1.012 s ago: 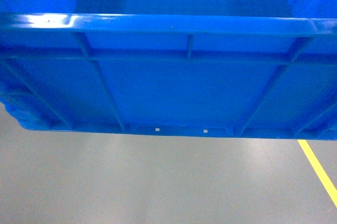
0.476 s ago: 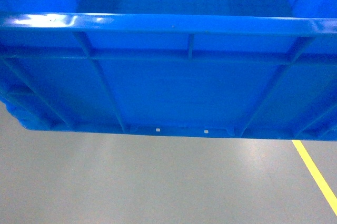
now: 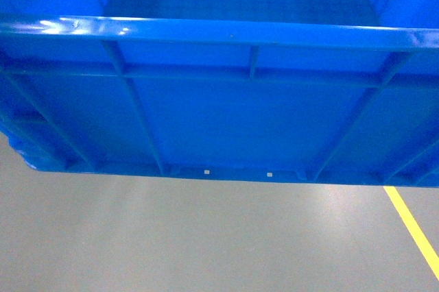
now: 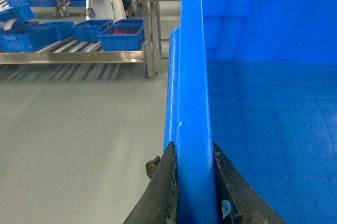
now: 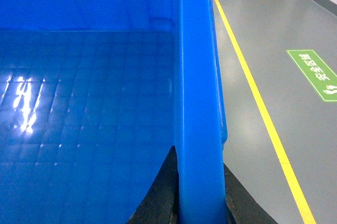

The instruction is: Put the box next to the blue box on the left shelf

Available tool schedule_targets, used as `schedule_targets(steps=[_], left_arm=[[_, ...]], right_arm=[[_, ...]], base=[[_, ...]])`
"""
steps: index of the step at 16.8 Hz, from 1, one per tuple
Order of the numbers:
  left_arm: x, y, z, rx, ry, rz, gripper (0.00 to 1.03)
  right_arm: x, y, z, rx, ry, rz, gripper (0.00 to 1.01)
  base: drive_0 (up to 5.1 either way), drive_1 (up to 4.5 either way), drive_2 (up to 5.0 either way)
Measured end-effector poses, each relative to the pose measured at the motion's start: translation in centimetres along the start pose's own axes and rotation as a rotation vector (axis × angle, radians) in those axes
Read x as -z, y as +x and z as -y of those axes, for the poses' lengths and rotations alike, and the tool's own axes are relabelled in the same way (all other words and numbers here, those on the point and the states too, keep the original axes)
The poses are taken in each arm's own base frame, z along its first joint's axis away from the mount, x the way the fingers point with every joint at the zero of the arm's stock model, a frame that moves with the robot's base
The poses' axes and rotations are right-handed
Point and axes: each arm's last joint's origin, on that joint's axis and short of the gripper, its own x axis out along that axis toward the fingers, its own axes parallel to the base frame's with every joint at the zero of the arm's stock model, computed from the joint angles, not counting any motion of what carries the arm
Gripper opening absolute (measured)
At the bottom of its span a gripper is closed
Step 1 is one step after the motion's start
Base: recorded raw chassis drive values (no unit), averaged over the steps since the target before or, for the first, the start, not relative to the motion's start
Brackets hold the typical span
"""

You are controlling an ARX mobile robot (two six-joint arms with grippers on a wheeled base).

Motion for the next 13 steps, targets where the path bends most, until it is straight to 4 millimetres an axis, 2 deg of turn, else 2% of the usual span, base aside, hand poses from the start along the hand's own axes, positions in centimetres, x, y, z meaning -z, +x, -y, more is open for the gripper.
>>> schedule_targets(steps=[13], left_arm=[[-0.02,-0.01,0.00,0.002,0.000,0.001,0.10]], right_arm=[[0.02,0.00,0.00,0.000,0.000,-0.002,0.08]], base=[[-0.6,3.39,-4.7]])
